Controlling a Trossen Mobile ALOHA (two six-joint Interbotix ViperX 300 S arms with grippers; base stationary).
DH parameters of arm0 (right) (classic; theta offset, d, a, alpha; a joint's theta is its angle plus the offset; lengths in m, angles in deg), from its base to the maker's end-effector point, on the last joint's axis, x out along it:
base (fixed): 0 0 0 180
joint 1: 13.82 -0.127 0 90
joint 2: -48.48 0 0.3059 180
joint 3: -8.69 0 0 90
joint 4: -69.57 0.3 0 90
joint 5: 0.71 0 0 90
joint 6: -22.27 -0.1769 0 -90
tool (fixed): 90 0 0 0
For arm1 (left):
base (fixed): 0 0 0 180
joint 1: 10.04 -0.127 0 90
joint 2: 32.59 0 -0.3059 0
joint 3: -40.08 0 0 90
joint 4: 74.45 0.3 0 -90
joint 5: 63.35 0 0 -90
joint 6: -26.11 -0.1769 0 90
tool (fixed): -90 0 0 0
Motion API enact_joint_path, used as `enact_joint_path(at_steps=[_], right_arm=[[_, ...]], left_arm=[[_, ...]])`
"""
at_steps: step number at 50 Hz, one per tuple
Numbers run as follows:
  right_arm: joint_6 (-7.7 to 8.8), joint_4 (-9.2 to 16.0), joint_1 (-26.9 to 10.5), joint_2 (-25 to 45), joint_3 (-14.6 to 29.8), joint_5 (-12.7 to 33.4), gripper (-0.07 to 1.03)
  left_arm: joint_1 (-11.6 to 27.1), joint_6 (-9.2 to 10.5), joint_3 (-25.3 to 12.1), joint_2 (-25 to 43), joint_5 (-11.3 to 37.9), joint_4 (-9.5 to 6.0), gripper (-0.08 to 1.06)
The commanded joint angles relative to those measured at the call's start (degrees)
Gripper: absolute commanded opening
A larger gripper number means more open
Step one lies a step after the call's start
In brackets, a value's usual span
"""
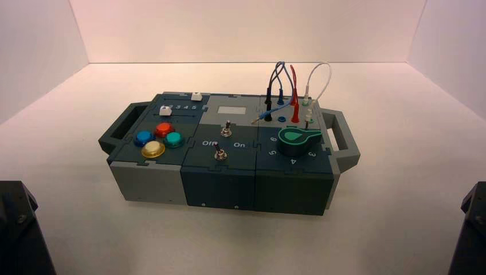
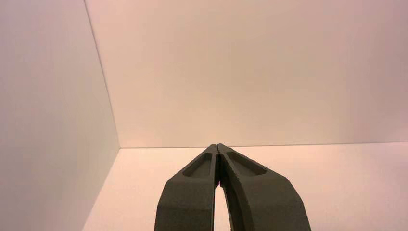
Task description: Insert the blue wire.
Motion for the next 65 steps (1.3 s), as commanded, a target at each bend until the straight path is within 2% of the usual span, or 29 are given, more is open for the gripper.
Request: enact_joint_path(at_steps=[1, 20, 27, 34, 45, 52, 56, 65], right_arm=[[-0.09, 0.18, 0.09, 0.18, 1.41, -0.35, -0.03], [-0.44, 0.44, -0.18, 0.26, 1.32, -0.26, -0.03], [-0.44, 1.85, -0.62, 0.79, 1.41, 1.67, -0.03], [-0.44, 2.81, -0.62, 0.7, 1.58, 3.16, -0.03], [-0.44, 6.59, -1.05, 1.58, 2.72, 7.56, -0.03], [-0.44, 7.47, -2.64, 3.34, 3.87, 9.84, -0.03], [-0.44, 7.65, -4.75, 5.19, 4.48, 11.6, -0.03], [-0.44, 8.53, -7.29, 7.91, 6.15, 15.29, -0.03]], left_arm=[[-0.26, -0.18, -1.23, 0.53, -0.26, 0.0, -0.03], [-0.26, -0.18, -1.41, 0.62, 0.62, 0.09, -0.03], [0.97, -0.18, -2.02, 2.02, 5.36, 0.09, -0.03], [3.43, -0.18, -2.37, 3.08, 7.73, 0.09, -0.03], [5.54, -0.35, -4.22, 5.01, 14.59, 0.09, -0.03], [7.65, -1.32, -5.89, 6.68, 18.54, 0.18, -0.03], [9.84, -1.93, -7.29, 7.91, 21.8, 0.18, -0.03], [11.87, -2.37, -9.67, 9.67, 27.51, 0.18, -0.03]])
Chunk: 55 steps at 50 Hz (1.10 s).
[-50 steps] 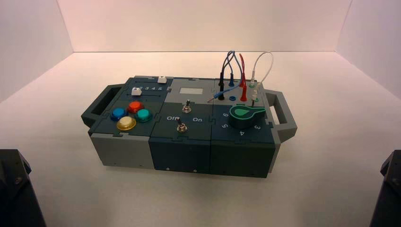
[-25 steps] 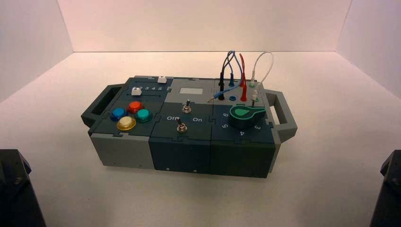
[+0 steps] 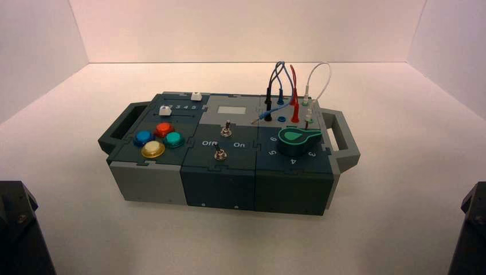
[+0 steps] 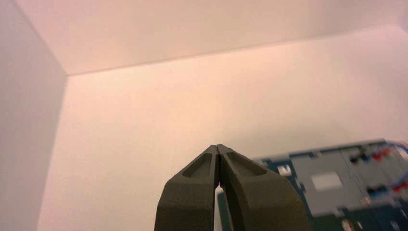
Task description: Insert the blue wire.
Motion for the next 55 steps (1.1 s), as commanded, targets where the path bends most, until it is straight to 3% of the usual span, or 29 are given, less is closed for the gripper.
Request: enact_joint_path(at_steps=[1, 9, 22, 36, 50, 51, 55], right_arm=[[-0.18, 0.79, -1.93, 2.11, 3.34, 2.81, -0.03], [-0.18, 2.02, -3.34, 3.96, 4.39, 6.42, -0.03], [-0.18, 7.38, -3.43, 4.04, 4.57, 10.9, -0.03], [0.26, 17.23, -3.87, 3.78, 4.48, 17.31, -0.02], [0.0, 22.94, -7.03, 3.6, 3.34, 17.93, -0.02], [0.0, 24.7, -7.21, 3.6, 2.99, 18.28, -0.02], [0.09, 26.98, -7.29, 3.52, 2.37, 18.54, -0.02]], left_arm=[[1.58, -0.44, -3.43, 1.32, 3.96, 0.09, -0.03], [3.16, -0.7, -4.75, 2.46, 8.35, 0.09, -0.03], [6.68, -0.62, -5.27, 2.72, 11.07, 0.0, -0.03], [8.09, -0.35, -4.75, 3.08, 11.78, -0.26, -0.03], [9.76, -0.35, -4.66, 4.83, 11.6, -0.26, -0.03], [10.2, -0.35, -4.57, 5.27, 11.34, -0.18, -0.03], [10.63, -0.35, -4.39, 5.71, 10.9, -0.26, -0.03]])
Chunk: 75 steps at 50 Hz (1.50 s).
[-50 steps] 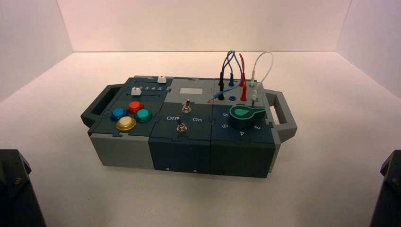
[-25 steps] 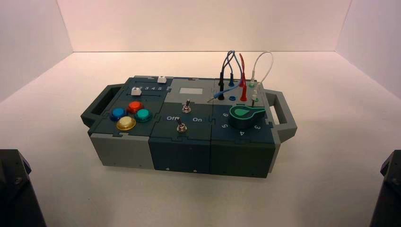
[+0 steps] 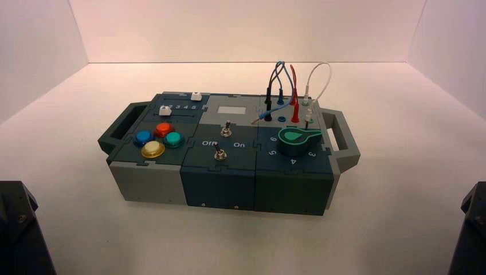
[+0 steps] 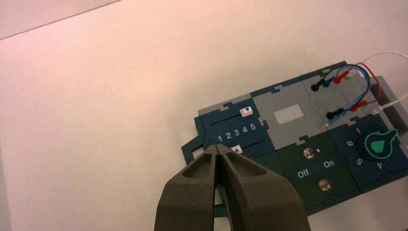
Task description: Insert the blue wire.
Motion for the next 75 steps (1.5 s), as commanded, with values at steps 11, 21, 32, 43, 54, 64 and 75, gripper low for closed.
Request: enact_joint_path(at_steps=[11, 21, 32, 43, 54, 64, 75], right_arm=[[0.09, 8.96, -0.44, -0.26, -1.85, 1.14, 0.04], [0.09, 13.62, -0.44, -0.26, -2.99, 2.2, 0.09], [0.09, 19.25, -0.44, -0.26, -5.01, 2.9, 0.16], [0.18, 22.15, -0.44, -0.09, -7.82, 1.58, 0.17], [0.18, 22.32, -0.35, 1.32, -8.96, 0.0, 0.2], [1.93, 22.24, -0.35, 8.7, -6.94, 0.18, 0.22], [2.72, 22.32, -0.44, 14.15, -4.39, 0.53, 0.22]], left_arm=[[0.88, -0.35, -0.88, 1.05, -2.2, 0.09, -0.03], [0.88, -0.53, -0.88, 1.67, -2.9, 0.18, -0.03], [0.88, -0.62, -0.79, 3.43, -3.52, 0.18, -0.03], [0.88, -0.62, -0.88, 3.43, -4.57, 0.26, -0.03], [0.88, -1.32, -1.23, 4.22, -4.92, 0.18, -0.03], [0.88, -1.41, -1.49, 5.45, -5.54, 0.18, -0.03], [0.88, -1.49, -1.58, 5.36, -6.06, 0.35, -0.03]])
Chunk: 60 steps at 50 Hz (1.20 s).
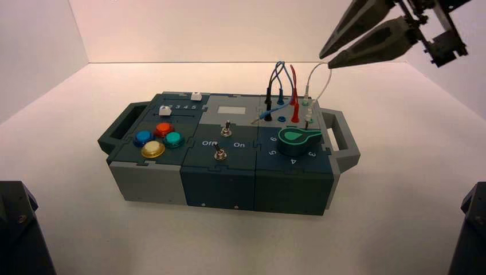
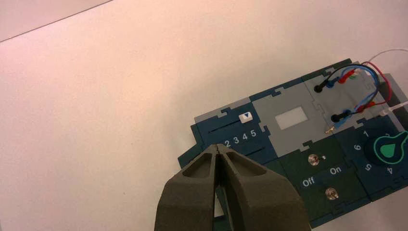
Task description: Insert the blue wire.
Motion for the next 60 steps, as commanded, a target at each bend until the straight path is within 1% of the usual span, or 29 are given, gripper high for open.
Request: enact_joint_path(at_steps=[1, 7, 10, 13, 17, 20, 24, 28, 30, 31, 32, 37, 40, 46, 47, 54, 55, 56, 58, 60], right_arm=[[0.53, 0.53, -0.18, 1.67, 2.55, 0.18, 0.22], [0.53, 1.05, -0.18, 3.69, 3.16, 0.35, 0.23], [0.62, 1.85, -0.09, 4.75, 3.25, 0.7, 0.23], [0.7, 2.9, -0.09, 5.8, 3.25, 1.05, 0.23], [1.76, 5.45, -0.18, 7.38, 3.16, 1.41, 0.24], [3.16, 8.17, -0.18, 8.88, 2.99, 1.93, 0.24], [5.63, 11.69, -0.18, 11.34, 3.25, 2.9, 0.25], [6.68, 13.18, -0.18, 12.74, 3.34, 3.43, 0.25], [8.44, 15.38, -0.18, 15.21, 3.52, 4.48, 0.25], [9.05, 15.82, -0.18, 15.91, 3.52, 4.75, 0.25], [9.32, 16.0, -0.18, 16.17, 3.52, 4.83, 0.25], [11.95, 16.96, -0.09, 19.6, 4.04, 5.36, 0.25], [13.01, 17.23, -0.09, 21.01, 4.22, 5.71, 0.25], [14.77, 17.49, 0.0, 23.38, 5.01, 5.98, 0.29], [15.29, 17.67, 0.0, 23.99, 5.36, 6.06, 0.3], [16.96, 18.81, 0.0, 26.63, 6.06, 6.59, 0.3], [17.14, 19.07, 0.0, 26.81, 6.15, 6.68, 0.3], [17.93, 19.6, 0.0, 27.69, 6.5, 6.86, 0.3], [18.63, 20.21, 0.0, 28.39, 6.68, 6.94, 0.3], [19.78, 21.27, 0.0, 29.62, 6.94, 7.29, 0.3]], left_arm=[[0.18, -0.35, -1.58, -0.35, -0.7, 0.09, -0.03], [0.18, -0.62, -1.85, -0.09, -0.88, 0.18, -0.03], [0.18, -0.7, -1.93, 0.09, -0.97, 0.18, -0.03], [0.18, -0.7, -1.93, 0.26, -1.14, 0.18, -0.03], [0.18, -0.7, -1.93, 0.62, -1.32, 0.18, -0.03], [0.18, -0.7, -1.93, 0.88, -1.58, 0.18, -0.03], [0.18, -0.79, -2.02, 1.32, -2.02, 0.18, -0.03], [0.18, -0.79, -2.02, 1.58, -2.29, 0.18, -0.03], [0.18, -0.7, -2.2, 1.93, -2.55, 0.18, -0.03], [0.18, -0.79, -2.2, 2.11, -2.64, 0.18, -0.03], [0.18, -0.7, -2.2, 2.2, -2.64, 0.18, -0.03], [0.18, -0.7, -2.81, 2.81, -2.64, 0.18, -0.03], [0.18, -0.7, -2.99, 2.99, -2.64, 0.18, -0.03], [0.18, -0.7, -3.43, 3.34, -2.81, 0.18, -0.03], [0.18, -0.7, -3.52, 3.34, -2.9, 0.18, -0.03], [0.18, -0.7, -3.96, 3.87, -3.08, 0.18, -0.03], [0.18, -0.7, -3.96, 3.96, -3.08, 0.18, -0.03], [0.18, -0.79, -4.04, 4.31, -3.16, 0.18, -0.03], [0.18, -0.7, -4.13, 4.39, -3.16, 0.18, -0.03], [0.18, -0.7, -4.31, 4.66, -3.16, 0.18, -0.03]])
